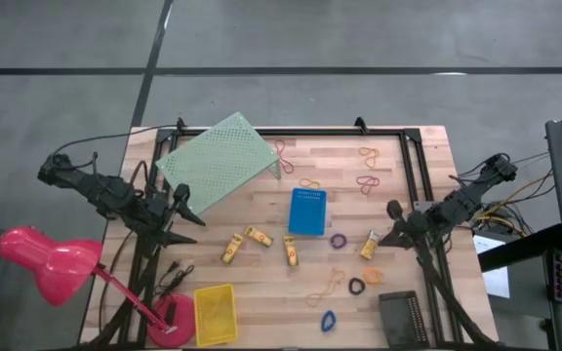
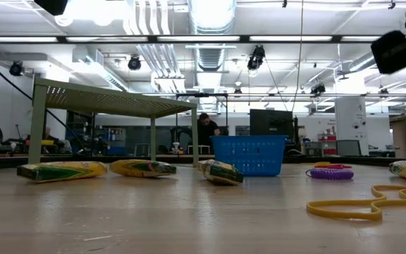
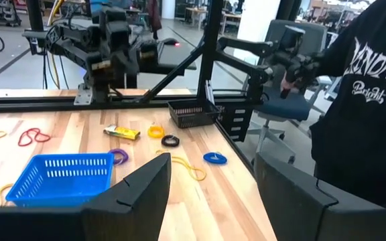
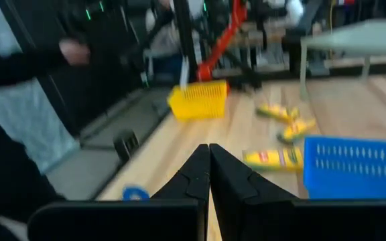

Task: Pick & Place Office Desk Supplies
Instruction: Put the yellow rubber band into the yellow basket

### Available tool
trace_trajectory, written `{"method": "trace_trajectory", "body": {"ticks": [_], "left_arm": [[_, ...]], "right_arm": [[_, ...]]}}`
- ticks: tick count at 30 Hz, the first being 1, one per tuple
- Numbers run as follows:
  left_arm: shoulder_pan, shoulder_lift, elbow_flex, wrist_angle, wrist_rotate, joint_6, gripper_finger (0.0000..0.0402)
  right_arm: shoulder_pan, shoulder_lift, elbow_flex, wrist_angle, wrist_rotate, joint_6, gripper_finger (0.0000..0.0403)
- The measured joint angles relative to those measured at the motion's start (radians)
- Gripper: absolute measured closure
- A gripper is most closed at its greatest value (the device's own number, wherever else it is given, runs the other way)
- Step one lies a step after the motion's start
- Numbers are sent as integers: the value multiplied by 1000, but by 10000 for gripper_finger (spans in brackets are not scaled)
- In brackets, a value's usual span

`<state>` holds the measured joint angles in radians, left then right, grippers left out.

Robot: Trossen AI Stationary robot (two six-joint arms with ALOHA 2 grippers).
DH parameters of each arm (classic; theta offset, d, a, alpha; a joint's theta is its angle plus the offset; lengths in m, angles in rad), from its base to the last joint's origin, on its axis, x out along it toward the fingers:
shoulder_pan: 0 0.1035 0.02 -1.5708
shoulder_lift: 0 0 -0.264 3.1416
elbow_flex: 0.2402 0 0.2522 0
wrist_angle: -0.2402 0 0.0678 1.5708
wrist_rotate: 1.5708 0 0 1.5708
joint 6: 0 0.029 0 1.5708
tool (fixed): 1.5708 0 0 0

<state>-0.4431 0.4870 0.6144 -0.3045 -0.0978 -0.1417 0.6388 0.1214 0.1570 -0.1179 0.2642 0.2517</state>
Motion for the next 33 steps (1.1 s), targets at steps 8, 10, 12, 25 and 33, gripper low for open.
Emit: {"method": "trace_trajectory", "body": {"ticks": [8, 10, 12, 25, 33], "left_arm": [[0, 0, 0, -68, 0, 1, 180], [0, 0, 0, -77, 0, 1, 180], [0, 0, 0, -84, 0, 3, 180], [0, 0, 0, -94, 0, 3, 180], [0, 0, 0, -94, 0, 3, 180]], "right_arm": [[0, 0, 0, 113, 0, -2, 394], [0, 0, 0, 113, 0, -8, 394], [0, 4, 0, 114, 0, -43, 394], [-2, 7, 0, 137, 28, -48, 394], [-2, 54, 60, 177, 33, -30, 394]]}}
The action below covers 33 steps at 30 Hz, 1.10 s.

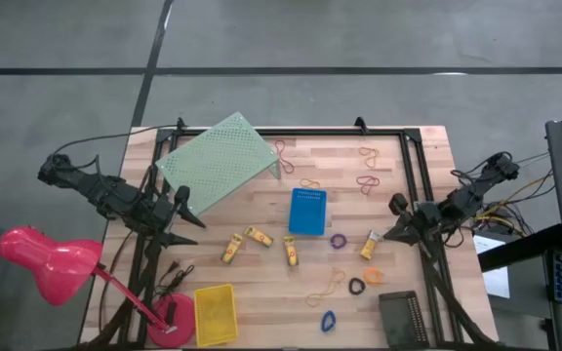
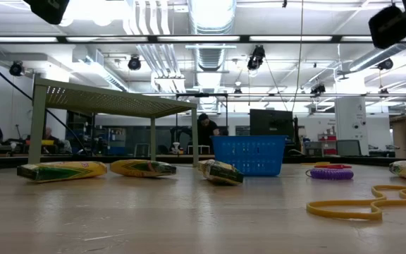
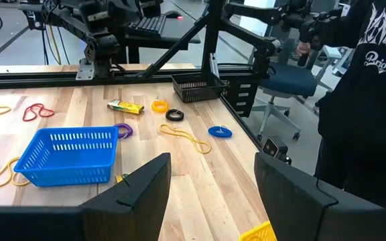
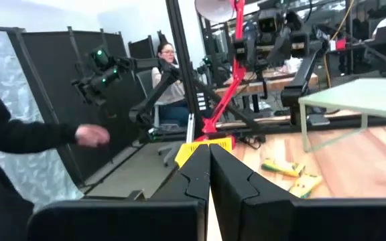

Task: Pick & Place Office Desk Supplies
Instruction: Put the yellow rubber band into the yellow basket

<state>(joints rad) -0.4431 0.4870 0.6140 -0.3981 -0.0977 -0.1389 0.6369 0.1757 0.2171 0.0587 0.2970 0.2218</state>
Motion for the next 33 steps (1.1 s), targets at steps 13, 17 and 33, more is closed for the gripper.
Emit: {"method": "trace_trajectory", "body": {"ticks": [13, 17, 33], "left_arm": [[0, 0, 0, 0, 0, 0, 180], [0, 0, 0, -1, 0, 0, 180], [0, 0, 0, -7, 0, -1, 180]], "right_arm": [[-1, 480, 338, -405, 20, 7, 394], [0, 637, 388, -405, 19, -11, 394], [0, 1073, 534, -375, 17, 186, 394]]}}
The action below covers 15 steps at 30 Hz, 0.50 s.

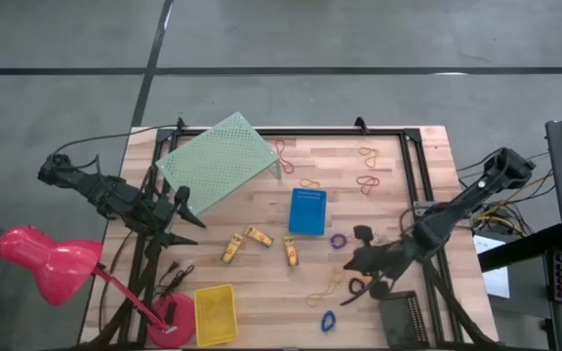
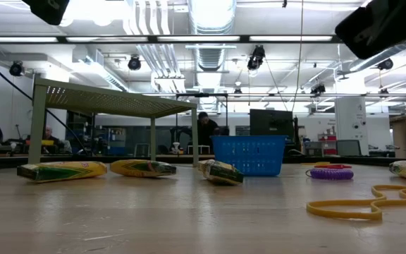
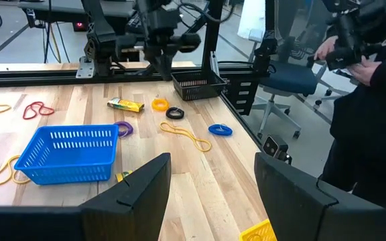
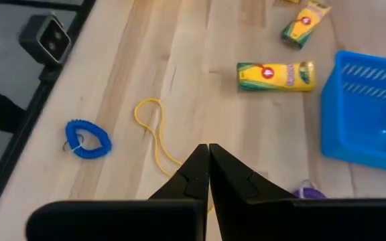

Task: Pick & Place Office Desk Supplies
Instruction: Put the yellow rubber band into the yellow basket

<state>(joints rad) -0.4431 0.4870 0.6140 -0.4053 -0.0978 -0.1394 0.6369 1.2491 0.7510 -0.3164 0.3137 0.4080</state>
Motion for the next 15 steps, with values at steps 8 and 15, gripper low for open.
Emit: {"method": "trace_trajectory", "body": {"ticks": [8, 15], "left_arm": [[0, 0, 0, -13, 0, 0, 180], [0, 0, 0, -18, 0, 0, 181]], "right_arm": [[-1, 170, 6, 141, -105, 5, 391], [0, 237, 3, 204, -161, -15, 335]]}}
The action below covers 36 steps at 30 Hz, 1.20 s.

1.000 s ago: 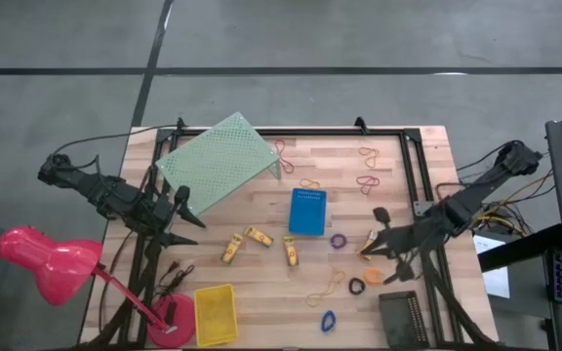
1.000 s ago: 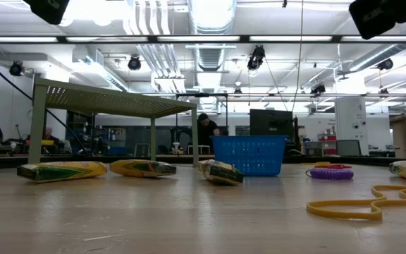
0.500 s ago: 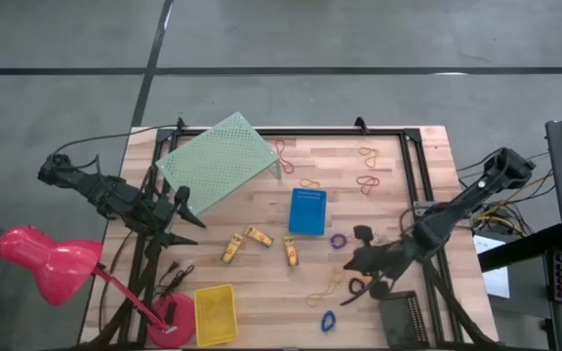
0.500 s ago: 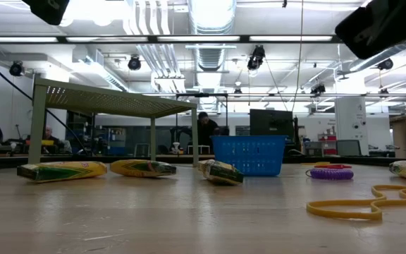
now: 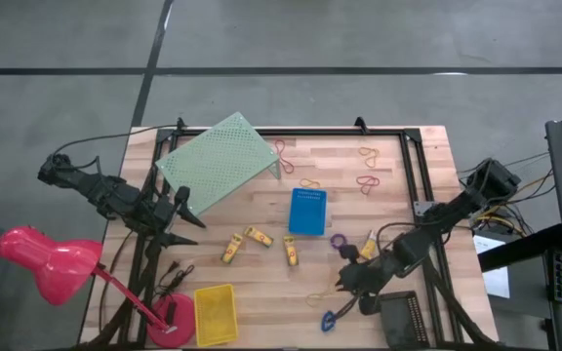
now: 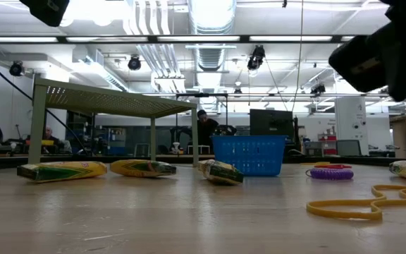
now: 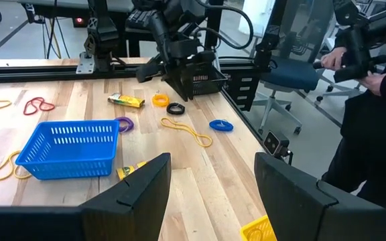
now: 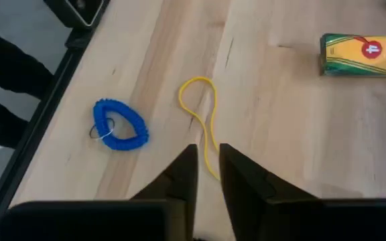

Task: Pick & Place Office Desk Supplies
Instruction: Put the yellow rubber band into the yellow basket

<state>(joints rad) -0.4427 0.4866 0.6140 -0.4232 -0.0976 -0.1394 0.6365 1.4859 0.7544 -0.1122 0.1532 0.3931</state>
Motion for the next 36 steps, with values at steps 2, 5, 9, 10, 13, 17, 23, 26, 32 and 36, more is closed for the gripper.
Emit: {"method": "trace_trajectory", "body": {"ticks": [2, 5, 9, 10, 13, 17, 23, 26, 32, 36], "left_arm": [[0, 0, 0, 0, 0, 0, 181], [0, 0, 0, 0, 0, 0, 181], [0, 0, 0, -1, 0, 0, 181], [0, 0, 0, -1, 0, 0, 181], [0, 0, 0, -1, 0, 0, 181], [0, 0, 0, -1, 0, 0, 181], [0, 0, 0, -1, 0, 0, 181], [0, 0, 0, -2, 0, 0, 181], [0, 0, 0, -2, 0, 0, 181], [0, 0, 0, -2, 0, 0, 181]], "right_arm": [[-1, 9, -2, -1, 0, -1, 314], [-2, 28, -3, 0, -2, -4, 280], [-2, 63, -3, 26, -24, -5, 237], [-2, 73, -4, 34, -27, -8, 227], [-2, 108, -4, 67, -20, -62, 203], [-2, 159, -4, 109, 24, -205, 189], [-12, 210, -3, 169, 56, -264, 188], [-13, 229, -3, 191, 57, -263, 188], [-15, 257, -5, 198, 23, -205, 188], [-16, 278, -3, 206, -1, -180, 188]]}}
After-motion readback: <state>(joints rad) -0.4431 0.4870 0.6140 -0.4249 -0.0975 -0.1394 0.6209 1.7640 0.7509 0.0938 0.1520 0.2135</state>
